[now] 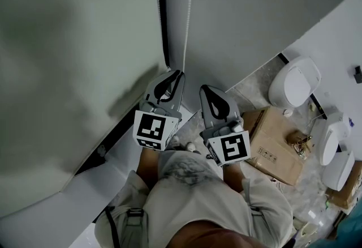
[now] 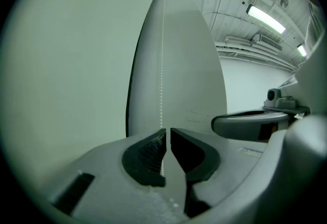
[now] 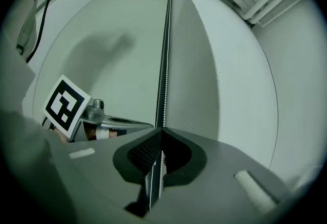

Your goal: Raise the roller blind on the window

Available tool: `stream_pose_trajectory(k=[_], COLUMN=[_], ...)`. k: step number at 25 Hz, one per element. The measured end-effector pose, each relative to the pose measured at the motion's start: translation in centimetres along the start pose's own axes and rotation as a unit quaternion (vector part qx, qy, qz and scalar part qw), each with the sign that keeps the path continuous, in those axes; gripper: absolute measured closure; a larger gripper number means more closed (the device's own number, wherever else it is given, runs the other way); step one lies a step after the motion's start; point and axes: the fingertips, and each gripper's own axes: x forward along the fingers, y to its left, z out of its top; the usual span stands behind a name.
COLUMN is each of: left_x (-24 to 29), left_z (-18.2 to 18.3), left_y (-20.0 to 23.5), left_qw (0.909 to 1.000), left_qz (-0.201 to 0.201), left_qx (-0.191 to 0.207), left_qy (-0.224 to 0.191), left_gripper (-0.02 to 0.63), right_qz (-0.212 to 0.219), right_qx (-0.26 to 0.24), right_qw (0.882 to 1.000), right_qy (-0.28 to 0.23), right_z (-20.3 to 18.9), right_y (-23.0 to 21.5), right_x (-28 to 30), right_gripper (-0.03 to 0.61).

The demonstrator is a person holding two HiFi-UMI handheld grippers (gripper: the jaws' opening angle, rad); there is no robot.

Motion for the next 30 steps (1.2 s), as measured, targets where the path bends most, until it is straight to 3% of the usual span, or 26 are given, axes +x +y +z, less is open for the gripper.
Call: stream_pose_trajectory(k=[15, 30], left_x=[2.0, 3.5], left_z=[-0.7, -1.8], left_y=[0.8, 1.6], left_qw=[1.0, 1.0], left_qz=[-0.008, -0.004], left_qx=[0.003, -0.006], left_qy=[-0.002, 0.001], left_gripper=[0.532, 0.562], right_qz=[-0.018, -0.024], right_qx=[-0.011, -0.015], right_qw=[1.0, 0.999], right_qy=[0.01, 0.015], right_z=[-0.7, -1.4], right_y=[-0.3, -0.4], right_x=[0.1, 0.0], right_gripper=[0.569, 0.568])
